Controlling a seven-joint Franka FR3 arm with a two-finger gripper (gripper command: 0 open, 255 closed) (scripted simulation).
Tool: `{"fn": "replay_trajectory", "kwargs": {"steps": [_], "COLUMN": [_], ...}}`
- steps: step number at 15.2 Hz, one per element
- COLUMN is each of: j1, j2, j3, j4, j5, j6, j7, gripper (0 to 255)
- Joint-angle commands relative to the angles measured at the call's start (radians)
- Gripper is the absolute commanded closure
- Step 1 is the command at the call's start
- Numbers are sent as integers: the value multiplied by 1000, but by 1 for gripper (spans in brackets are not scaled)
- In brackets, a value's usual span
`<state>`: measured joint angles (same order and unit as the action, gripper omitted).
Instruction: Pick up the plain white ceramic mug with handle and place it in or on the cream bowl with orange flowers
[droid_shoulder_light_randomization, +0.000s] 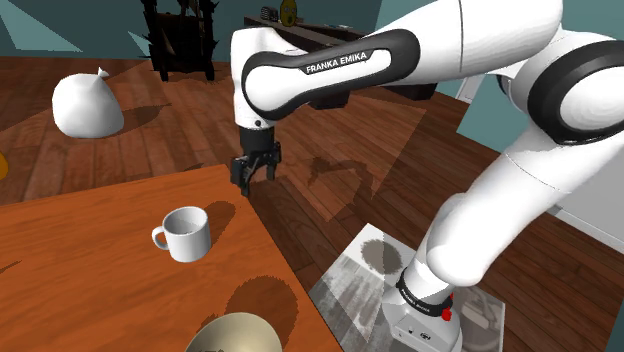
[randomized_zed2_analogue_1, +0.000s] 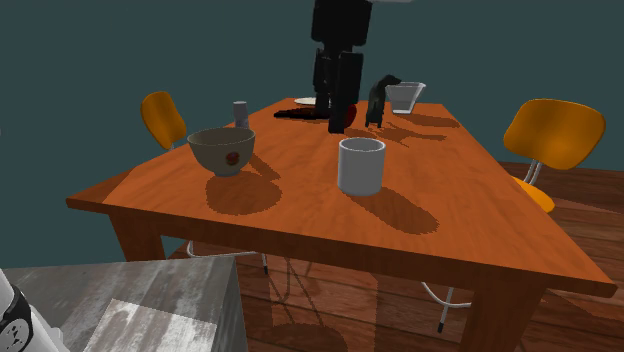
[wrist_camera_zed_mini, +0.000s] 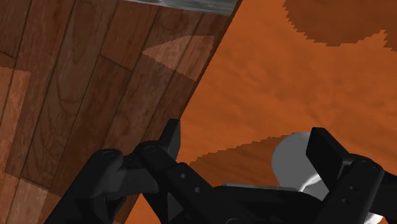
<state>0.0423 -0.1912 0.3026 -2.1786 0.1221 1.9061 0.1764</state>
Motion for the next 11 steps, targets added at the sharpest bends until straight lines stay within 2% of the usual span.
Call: {"fn": "replay_trajectory", "kwargs": {"steps": [1, 6, 11], "j1": [6, 33, 84], "j2": [71, 267, 470], "j3": [21, 58, 67], "j4": [43, 184, 361], "j5": [-21, -99, -189], "j6": [31, 83, 98], "j7": [33, 122, 204], "gripper": [0, 0, 0]}}
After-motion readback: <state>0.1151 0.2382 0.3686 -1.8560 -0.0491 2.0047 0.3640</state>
